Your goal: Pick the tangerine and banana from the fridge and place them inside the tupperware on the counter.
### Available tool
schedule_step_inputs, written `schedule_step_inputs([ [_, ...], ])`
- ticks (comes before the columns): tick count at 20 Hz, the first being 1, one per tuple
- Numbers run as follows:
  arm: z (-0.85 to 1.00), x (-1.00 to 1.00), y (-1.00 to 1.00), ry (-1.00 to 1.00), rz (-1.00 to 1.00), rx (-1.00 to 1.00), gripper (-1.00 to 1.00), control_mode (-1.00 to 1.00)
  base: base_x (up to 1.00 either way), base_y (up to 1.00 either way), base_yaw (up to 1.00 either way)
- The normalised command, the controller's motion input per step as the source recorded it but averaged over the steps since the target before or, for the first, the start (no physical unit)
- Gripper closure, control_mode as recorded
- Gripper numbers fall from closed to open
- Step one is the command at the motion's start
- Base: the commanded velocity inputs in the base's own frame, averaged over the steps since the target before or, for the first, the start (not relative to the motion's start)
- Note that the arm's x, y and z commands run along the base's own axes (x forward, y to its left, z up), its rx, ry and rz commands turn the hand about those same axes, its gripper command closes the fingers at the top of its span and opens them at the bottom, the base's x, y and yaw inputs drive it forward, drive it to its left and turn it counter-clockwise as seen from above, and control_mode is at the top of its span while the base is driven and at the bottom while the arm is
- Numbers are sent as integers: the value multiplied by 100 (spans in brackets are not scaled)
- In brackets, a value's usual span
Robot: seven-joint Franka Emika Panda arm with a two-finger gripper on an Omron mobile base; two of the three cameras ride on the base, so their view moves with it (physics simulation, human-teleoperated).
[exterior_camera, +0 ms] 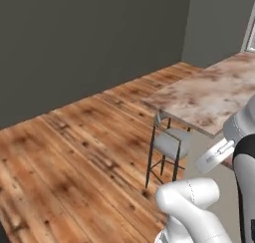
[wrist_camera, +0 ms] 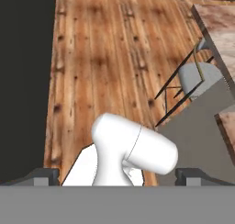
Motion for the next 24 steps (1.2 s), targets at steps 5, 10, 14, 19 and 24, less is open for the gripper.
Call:
schedule_step_inputs([
  [5,0,0,0,0,0,0,-100,100,100,86,-67],
  [10,0,0,0,0,0,0,-100,100,100,96,-63],
  [14,0,0,0,0,0,0,-100,100,100,100,-52],
  [19,0,0,0,0,0,0,-100,100,100,100,-34],
  [24,0,0,0,0,0,0,-100,100,100,100,-35],
])
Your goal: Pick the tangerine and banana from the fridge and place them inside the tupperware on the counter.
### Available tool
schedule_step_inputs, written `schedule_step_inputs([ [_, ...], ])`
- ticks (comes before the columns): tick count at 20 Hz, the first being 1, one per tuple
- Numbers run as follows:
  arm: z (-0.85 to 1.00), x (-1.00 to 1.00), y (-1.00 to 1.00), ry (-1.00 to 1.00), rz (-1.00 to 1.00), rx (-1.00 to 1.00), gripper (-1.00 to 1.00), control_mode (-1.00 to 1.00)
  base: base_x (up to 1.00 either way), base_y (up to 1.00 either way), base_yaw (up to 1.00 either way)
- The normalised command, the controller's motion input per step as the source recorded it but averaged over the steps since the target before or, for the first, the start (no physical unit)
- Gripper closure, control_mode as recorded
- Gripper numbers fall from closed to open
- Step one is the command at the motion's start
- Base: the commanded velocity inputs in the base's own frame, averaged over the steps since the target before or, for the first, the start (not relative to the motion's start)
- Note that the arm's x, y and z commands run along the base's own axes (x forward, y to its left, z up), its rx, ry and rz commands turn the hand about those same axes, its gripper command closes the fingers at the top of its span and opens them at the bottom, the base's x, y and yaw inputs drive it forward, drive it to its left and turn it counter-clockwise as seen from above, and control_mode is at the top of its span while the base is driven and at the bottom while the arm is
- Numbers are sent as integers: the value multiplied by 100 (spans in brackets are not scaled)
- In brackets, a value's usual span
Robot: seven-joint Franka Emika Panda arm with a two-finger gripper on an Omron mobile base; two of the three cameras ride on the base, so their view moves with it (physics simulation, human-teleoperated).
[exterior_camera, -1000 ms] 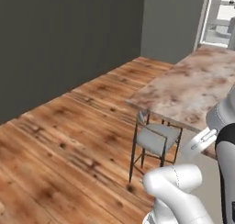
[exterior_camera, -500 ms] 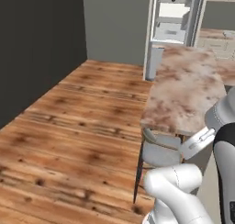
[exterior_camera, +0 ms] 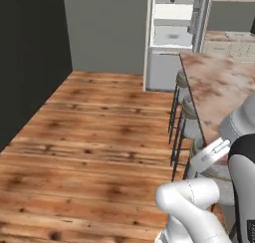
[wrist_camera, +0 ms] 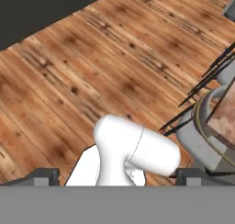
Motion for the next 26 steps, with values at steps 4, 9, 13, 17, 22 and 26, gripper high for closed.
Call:
schedule_step_inputs([
  [4,0,0,0,0,0,0,-100,100,100,100,-44],
  [9,0,0,0,0,0,0,-100,100,100,100,-49],
  [13,0,0,0,0,0,0,-100,100,100,100,-49],
  [17,0,0,0,0,0,0,-100,100,100,100,-50],
  [22,0,0,0,0,0,0,-100,100,100,100,-53],
  [26,0,0,0,0,0,0,-100,100,100,100,-59],
])
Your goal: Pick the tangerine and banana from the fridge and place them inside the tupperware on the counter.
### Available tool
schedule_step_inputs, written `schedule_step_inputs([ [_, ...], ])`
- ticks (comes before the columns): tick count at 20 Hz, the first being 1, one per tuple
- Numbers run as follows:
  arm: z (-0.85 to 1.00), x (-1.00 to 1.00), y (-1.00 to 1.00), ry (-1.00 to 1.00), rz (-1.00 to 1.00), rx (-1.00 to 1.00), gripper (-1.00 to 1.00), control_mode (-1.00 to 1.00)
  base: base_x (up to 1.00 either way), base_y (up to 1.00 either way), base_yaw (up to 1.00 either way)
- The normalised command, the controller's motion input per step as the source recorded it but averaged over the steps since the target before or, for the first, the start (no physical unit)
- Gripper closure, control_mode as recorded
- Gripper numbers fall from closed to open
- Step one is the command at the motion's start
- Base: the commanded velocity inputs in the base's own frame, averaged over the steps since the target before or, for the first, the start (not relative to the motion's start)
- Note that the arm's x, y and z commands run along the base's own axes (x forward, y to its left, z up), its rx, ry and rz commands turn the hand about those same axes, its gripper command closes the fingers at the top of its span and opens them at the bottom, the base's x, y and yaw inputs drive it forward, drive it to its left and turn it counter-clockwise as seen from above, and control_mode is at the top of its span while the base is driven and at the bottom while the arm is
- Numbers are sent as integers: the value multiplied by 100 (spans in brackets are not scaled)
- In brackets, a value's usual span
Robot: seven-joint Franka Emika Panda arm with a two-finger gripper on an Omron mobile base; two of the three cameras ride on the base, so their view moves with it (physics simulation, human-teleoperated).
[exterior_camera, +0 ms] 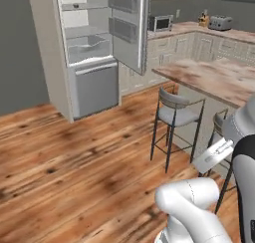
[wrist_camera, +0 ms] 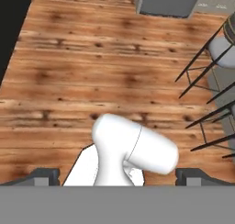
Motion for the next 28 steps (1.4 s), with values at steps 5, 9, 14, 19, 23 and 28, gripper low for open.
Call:
schedule_step_inputs([
  [5,0,0,0,0,0,0,-100,100,100,99,-56],
  [9,0,0,0,0,0,0,-100,100,100,96,-46],
  [14,0,0,0,0,0,0,-100,100,100,93,-30],
  [19,0,0,0,0,0,0,-100,100,100,89,-24],
  [23,0,0,0,0,0,0,-100,100,100,79,-10],
  [28,0,0,0,0,0,0,-100,100,100,73,-5],
])
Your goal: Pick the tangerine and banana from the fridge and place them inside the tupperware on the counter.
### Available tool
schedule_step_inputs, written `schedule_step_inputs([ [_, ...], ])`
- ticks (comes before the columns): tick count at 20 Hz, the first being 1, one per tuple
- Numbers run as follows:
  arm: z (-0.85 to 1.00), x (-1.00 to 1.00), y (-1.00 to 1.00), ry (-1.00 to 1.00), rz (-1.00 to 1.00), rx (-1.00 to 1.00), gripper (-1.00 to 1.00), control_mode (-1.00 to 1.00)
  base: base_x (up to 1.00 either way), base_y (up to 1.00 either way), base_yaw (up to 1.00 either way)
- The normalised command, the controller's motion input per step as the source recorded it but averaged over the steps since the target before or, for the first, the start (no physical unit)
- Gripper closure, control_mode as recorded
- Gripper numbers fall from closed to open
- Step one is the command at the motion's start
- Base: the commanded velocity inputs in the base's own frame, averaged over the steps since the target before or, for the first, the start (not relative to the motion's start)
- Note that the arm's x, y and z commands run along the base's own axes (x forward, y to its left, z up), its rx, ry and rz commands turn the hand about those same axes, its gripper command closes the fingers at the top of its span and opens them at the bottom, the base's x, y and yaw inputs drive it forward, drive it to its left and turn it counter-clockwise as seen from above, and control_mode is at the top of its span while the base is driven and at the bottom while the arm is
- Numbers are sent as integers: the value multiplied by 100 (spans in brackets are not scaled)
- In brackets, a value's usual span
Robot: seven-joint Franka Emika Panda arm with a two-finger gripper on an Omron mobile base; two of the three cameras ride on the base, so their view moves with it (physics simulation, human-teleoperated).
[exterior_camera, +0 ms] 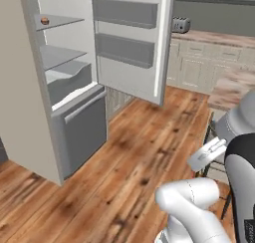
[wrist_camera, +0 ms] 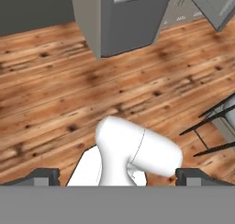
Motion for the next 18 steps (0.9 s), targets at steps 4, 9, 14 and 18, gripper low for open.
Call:
schedule_step_inputs([
  [4,0,0,0,0,0,0,-100,100,100,61,-1],
  [9,0,0,0,0,0,0,-100,100,100,17,1],
  [14,0,0,0,0,0,0,-100,100,100,0,22],
  [18,0,0,0,0,0,0,-100,100,100,-3,35],
])
